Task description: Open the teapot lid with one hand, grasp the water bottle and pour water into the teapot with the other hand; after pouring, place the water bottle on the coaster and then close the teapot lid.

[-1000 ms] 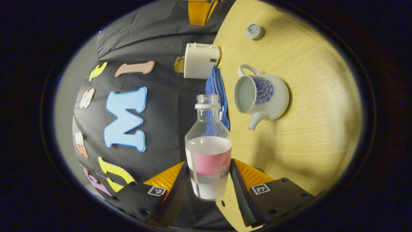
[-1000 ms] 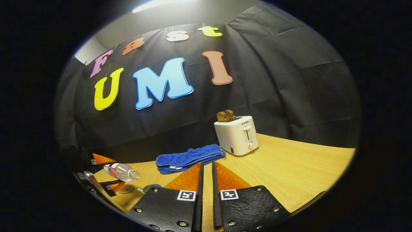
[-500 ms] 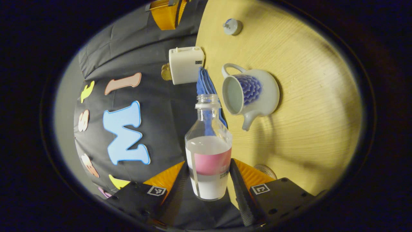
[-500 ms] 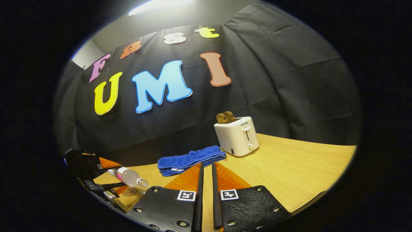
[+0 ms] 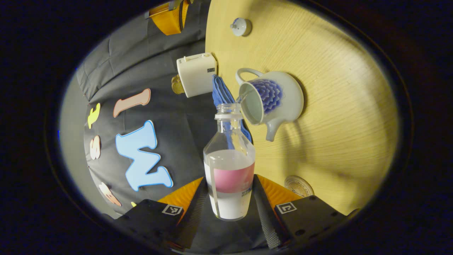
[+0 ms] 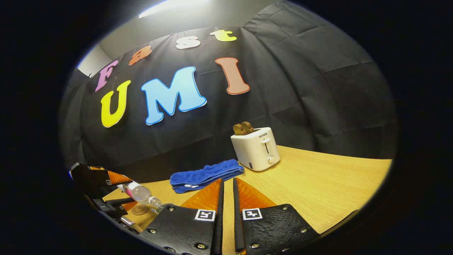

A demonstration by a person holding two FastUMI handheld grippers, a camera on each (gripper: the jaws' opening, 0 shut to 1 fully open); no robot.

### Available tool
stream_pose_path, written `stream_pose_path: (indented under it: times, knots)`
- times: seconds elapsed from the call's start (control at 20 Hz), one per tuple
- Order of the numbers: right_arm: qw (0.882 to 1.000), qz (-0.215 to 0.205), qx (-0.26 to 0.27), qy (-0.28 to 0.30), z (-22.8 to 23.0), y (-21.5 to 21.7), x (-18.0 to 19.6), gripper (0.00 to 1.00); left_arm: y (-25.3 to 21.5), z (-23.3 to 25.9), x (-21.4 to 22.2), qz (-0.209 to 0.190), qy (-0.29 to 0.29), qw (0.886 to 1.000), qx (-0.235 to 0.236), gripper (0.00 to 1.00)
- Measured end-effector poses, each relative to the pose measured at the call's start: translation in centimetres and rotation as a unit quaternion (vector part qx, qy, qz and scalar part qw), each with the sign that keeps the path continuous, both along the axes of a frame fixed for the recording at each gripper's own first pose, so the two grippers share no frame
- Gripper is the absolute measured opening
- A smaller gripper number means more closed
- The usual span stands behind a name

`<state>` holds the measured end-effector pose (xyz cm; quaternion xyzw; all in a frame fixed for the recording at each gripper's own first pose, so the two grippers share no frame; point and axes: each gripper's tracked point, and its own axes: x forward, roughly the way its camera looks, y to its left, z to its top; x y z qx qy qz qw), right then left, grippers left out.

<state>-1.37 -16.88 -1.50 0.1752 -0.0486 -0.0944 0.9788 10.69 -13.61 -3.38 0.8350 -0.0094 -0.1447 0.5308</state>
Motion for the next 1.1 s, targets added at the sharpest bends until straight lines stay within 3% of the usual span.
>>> stream_pose_path:
  times: [0.45,0.65,0.75,0.85,1.1]
  knots:
    - [0.997,0.0,-0.027,0.071,-4.4,-0.7,0.1,0.14,0.0,-0.5,0.4,0.001,0.004,0.999,0.035,0.87]
    - [0.991,-0.004,-0.073,0.113,-5.7,-0.4,0.4,0.14,-0.4,-0.6,0.2,-0.005,0.006,0.999,0.049,0.87]
    - [0.988,0.005,-0.081,0.134,-6.1,0.0,0.6,0.16,-0.7,-0.5,0.2,-0.008,0.007,0.998,0.059,0.87]
    - [0.985,0.005,-0.091,0.147,-6.3,0.1,0.7,0.28,-0.7,-0.4,0.1,-0.008,0.005,0.998,0.065,0.87]
    - [0.976,0.016,-0.115,0.184,-7.2,0.2,1.4,0.28,-0.8,-0.5,0.3,-0.01,0.007,0.997,0.082,0.87]
